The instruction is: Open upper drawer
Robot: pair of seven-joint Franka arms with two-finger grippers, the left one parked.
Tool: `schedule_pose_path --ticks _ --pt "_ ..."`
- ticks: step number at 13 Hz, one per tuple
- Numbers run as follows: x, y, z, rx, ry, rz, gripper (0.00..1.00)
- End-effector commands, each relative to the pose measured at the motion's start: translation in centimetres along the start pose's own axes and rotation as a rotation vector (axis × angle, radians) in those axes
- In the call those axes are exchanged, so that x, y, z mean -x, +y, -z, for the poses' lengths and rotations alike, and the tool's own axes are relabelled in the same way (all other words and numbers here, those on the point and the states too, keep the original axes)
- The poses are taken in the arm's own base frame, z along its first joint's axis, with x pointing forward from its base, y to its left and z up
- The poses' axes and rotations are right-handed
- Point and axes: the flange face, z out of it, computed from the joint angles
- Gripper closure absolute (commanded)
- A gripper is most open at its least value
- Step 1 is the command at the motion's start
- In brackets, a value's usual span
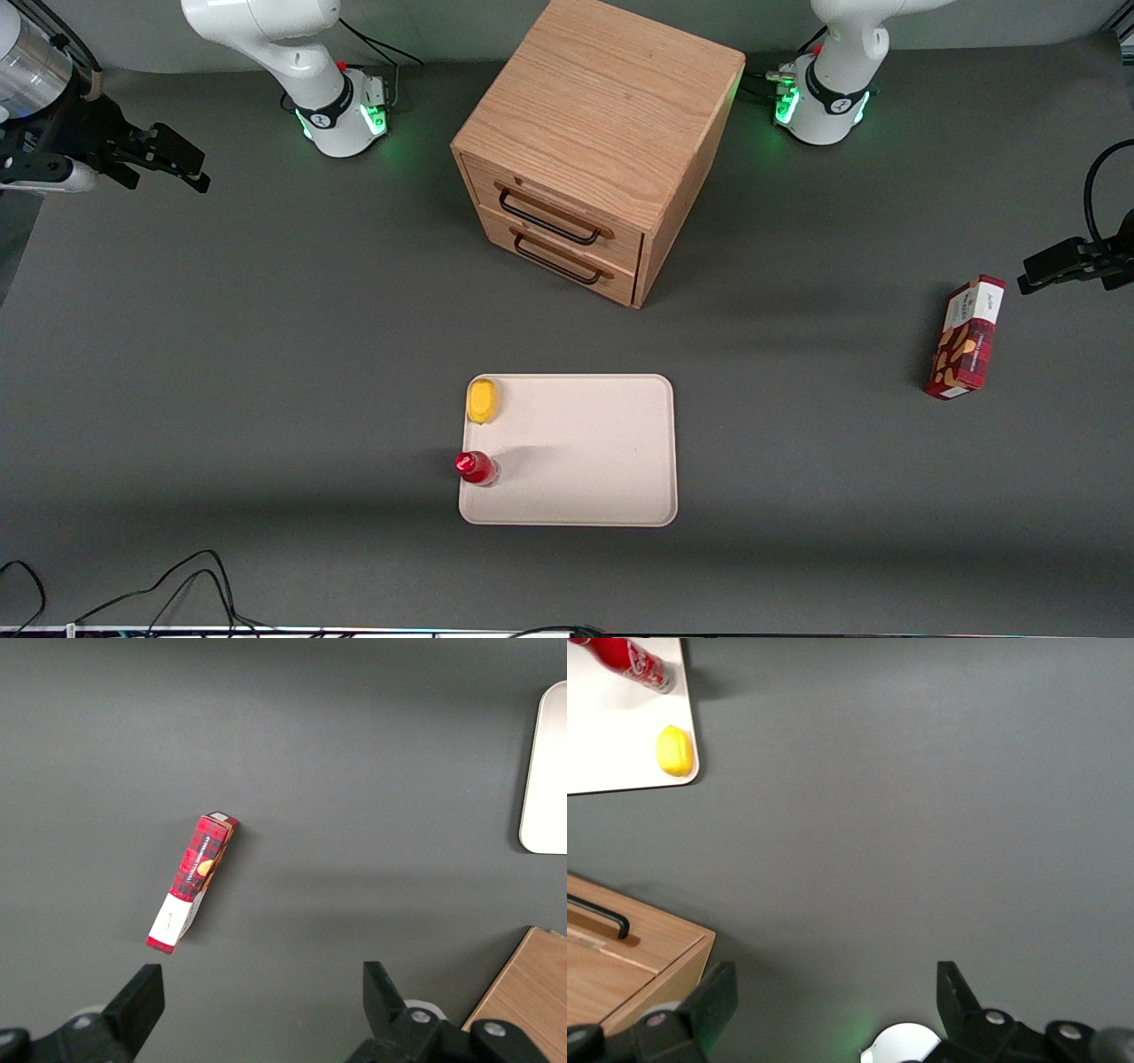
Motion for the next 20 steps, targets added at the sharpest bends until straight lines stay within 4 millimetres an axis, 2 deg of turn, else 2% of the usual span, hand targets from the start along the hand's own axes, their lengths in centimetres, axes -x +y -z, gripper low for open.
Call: schedule_pose_path --ticks 1,2,4,6,7,9,13,15,17,20 --pt "0.3 -2.1 1.2 -0.064 -0.04 0.206 0.0" --pt "-0.1 -3.5 1.6 -0.081 -0.034 0.311 0.0" --pt "-1.3 -6.0 1.4 -0.129 -0.043 0.41 0.0" --pt "-2.0 -11.1 1.5 -0.2 -0.049 0.537 0.0" --pt "-1.7 -13.5 1.6 -0.228 -0.048 0.643 0.0" --pt "-0.7 -18.2 0.0 -0.305 -0.089 0.788 0.0" --pt "-0.8 -26.9 -5.6 -0.392 -0.187 0.921 0.0" --pt "-0.9 -30.9 -9.6 -0.41 -0.215 0.975 0.0" --pt "-0.8 -33.9 -14.3 -0.373 -0.258 1.049 0.0" --pt "-2.0 -34.9 -18.0 -0.393 -0.276 1.046 0.0"
